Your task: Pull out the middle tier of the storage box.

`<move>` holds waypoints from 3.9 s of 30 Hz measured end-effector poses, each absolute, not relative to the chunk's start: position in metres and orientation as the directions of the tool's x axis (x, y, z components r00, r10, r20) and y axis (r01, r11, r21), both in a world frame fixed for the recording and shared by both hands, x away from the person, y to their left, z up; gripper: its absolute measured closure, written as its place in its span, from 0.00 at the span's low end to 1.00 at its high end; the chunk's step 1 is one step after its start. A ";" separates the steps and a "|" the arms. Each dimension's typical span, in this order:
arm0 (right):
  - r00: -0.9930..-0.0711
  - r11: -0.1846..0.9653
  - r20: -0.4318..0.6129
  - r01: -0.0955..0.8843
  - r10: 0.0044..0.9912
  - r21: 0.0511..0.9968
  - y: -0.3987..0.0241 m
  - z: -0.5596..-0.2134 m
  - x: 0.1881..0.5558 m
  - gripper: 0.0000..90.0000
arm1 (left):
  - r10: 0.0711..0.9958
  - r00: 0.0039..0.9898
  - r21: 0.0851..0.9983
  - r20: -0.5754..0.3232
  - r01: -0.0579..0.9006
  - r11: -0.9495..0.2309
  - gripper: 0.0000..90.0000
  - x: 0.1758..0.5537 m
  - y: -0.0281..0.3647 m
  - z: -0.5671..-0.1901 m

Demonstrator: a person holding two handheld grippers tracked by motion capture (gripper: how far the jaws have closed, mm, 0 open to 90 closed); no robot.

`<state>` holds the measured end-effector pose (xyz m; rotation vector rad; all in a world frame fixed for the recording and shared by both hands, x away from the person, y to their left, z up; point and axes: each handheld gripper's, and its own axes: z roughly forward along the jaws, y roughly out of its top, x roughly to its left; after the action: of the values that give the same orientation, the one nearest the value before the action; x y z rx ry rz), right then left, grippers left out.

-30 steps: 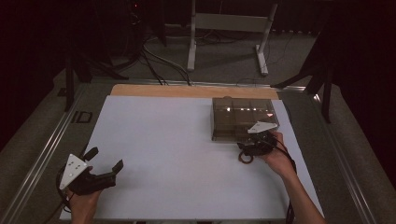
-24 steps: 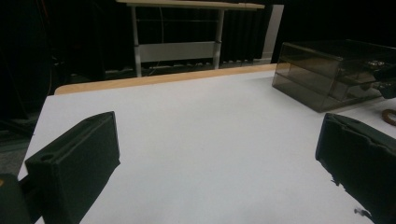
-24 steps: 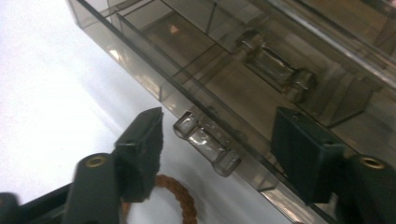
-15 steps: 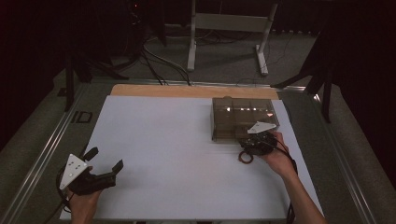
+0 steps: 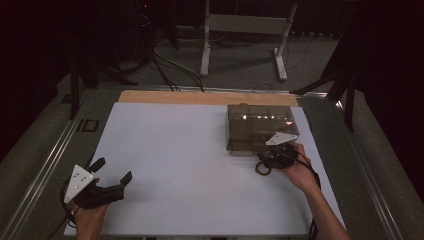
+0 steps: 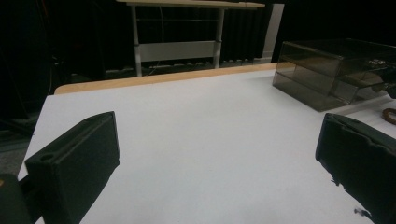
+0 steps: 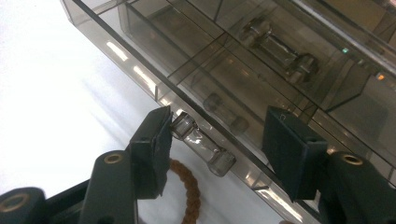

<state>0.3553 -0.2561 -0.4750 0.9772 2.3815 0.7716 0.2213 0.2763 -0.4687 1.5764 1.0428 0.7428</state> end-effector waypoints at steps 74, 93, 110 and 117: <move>-0.653 0.498 -0.064 0.507 0.755 0.703 -0.263 -0.474 0.327 0.20 | 0.903 0.425 0.966 -0.052 0.251 -0.063 0.01 0.221 0.275 -0.469; -0.576 0.362 0.013 0.532 0.818 0.766 -0.262 -0.464 0.322 0.00 | 0.904 0.424 0.965 -0.051 0.253 -0.064 0.01 0.221 0.276 -0.469; -0.475 0.247 0.041 0.527 0.879 0.813 -0.263 -0.453 0.309 0.00 | 0.904 0.424 0.964 -0.050 0.256 -0.067 0.01 0.222 0.275 -0.470; -0.496 0.263 0.048 0.537 0.867 0.802 -0.262 -0.454 0.304 0.00 | 0.904 0.424 0.964 -0.053 0.257 -0.064 0.01 0.222 0.276 -0.470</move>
<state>0.3035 -0.2620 -0.4541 1.2738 2.1370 1.1126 0.2222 0.2756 -0.4698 1.5819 1.0507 0.7384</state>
